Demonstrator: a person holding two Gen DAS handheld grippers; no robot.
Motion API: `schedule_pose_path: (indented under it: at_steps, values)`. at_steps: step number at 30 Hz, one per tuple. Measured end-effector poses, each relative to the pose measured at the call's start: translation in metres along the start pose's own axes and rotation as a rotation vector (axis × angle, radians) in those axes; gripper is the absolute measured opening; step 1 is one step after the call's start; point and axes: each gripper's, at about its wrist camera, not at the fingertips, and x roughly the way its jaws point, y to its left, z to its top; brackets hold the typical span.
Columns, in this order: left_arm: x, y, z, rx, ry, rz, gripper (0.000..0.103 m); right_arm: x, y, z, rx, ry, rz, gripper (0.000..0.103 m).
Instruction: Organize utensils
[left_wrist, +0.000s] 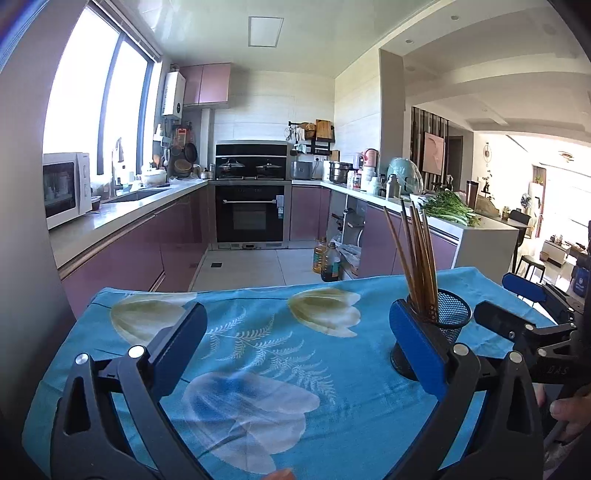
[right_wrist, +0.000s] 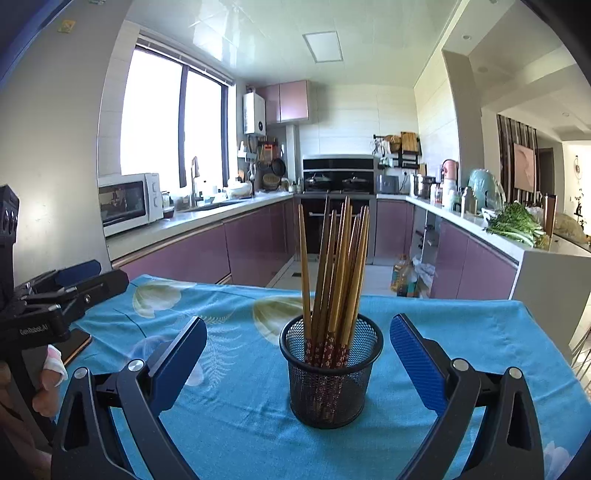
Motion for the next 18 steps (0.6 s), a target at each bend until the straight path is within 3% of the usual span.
schedule_pose_path:
  at_steps: [18]
  values:
    - [-0.02,-0.002,-0.007,-0.012,-0.059,0.072,0.097,-0.016,0.004,-0.003,0.003,-0.069,-0.066,0.096]
